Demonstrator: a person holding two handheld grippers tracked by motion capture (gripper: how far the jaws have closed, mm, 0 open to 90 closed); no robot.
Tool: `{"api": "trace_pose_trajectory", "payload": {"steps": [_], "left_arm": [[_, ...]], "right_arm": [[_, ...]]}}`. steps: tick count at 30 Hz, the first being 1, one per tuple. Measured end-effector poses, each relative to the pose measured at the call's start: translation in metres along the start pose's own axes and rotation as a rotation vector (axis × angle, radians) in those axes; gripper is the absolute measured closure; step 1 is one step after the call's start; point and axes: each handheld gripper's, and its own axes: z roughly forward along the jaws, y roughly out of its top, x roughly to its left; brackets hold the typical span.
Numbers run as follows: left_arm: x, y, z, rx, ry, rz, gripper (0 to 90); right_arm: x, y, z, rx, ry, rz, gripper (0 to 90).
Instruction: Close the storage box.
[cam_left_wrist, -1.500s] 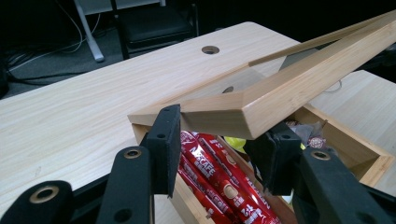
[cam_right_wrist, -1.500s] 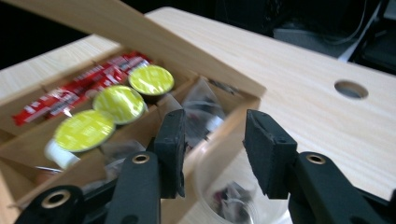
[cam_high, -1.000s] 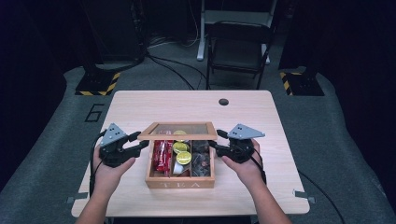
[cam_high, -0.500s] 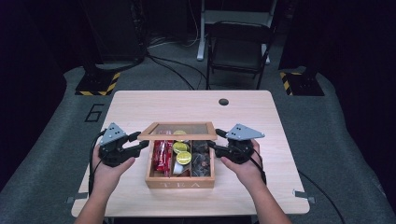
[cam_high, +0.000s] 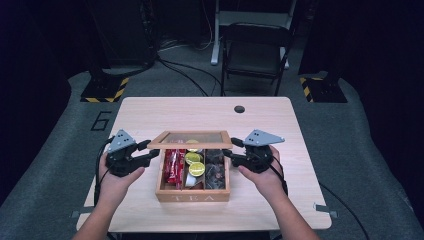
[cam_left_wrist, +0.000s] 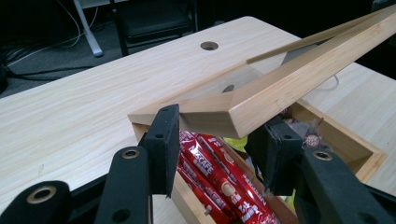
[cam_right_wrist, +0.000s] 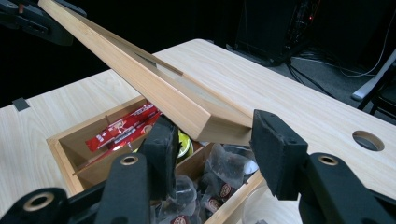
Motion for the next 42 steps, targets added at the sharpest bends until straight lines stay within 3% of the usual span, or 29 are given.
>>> {"api": "trace_pose_trajectory", "payload": {"steps": [4, 7, 11, 16, 31, 42], "left_arm": [[0.0, -0.005, -0.001, -0.011, -0.013, 0.004, 53.8], [0.001, -0.011, -0.003, -0.028, -0.042, -0.013, 53.6], [-0.001, -0.016, -0.004, -0.025, -0.041, 0.003, 53.6], [-0.004, -0.023, -0.005, -0.025, -0.042, -0.01, 53.5], [-0.013, -0.043, -0.008, -0.015, -0.045, 0.006, 52.0], [-0.019, -0.059, -0.007, -0.001, -0.045, 0.009, 52.1]], "right_arm": [[0.002, -0.004, -0.001, 0.004, 0.0, 0.0, 52.0], [0.003, -0.01, -0.001, -0.01, 0.007, 0.035, 52.2], [0.004, -0.015, -0.003, -0.004, 0.017, 0.058, 52.5], [0.008, -0.02, -0.004, 0.005, 0.011, 0.037, 53.0], [0.02, -0.036, -0.009, 0.031, 0.017, -0.004, 52.5], [0.025, -0.051, -0.009, 0.053, 0.029, 0.008, 52.3]]}}
